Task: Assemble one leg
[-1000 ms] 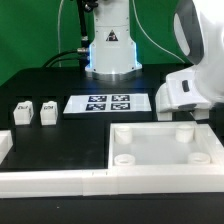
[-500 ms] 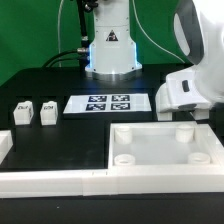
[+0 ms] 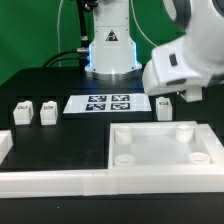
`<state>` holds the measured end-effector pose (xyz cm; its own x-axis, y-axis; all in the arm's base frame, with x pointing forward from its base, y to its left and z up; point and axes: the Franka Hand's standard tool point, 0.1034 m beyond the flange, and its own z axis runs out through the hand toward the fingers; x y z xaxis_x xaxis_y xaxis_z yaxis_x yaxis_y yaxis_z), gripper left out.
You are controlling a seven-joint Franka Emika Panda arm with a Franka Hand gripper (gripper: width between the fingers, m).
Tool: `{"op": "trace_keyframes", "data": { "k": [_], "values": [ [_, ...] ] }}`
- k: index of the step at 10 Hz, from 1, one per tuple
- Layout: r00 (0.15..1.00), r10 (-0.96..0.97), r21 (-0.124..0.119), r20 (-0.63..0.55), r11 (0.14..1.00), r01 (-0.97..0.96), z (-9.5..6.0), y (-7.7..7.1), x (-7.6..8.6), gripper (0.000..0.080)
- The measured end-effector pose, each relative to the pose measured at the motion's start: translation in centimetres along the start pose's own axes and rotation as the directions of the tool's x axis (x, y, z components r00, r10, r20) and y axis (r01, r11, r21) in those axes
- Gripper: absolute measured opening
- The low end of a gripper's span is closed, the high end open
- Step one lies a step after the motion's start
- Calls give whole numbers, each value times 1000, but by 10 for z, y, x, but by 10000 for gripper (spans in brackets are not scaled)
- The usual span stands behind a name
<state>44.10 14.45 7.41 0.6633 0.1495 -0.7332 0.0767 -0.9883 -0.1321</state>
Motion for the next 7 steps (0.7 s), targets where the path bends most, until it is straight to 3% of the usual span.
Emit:
{"op": "trace_keyframes", "data": {
  "k": [2, 4, 5, 7],
  "values": [
    [985, -24, 5, -169, 1000, 25, -51, 14, -7, 291],
    [914, -15, -10, -405, 1000, 11, -104, 26, -26, 291],
    [882, -14, -20, -470, 1000, 5, -112, 25, -35, 291],
    [780, -16, -35, -625, 999, -7, -110, 29, -30, 291]
  ]
}}
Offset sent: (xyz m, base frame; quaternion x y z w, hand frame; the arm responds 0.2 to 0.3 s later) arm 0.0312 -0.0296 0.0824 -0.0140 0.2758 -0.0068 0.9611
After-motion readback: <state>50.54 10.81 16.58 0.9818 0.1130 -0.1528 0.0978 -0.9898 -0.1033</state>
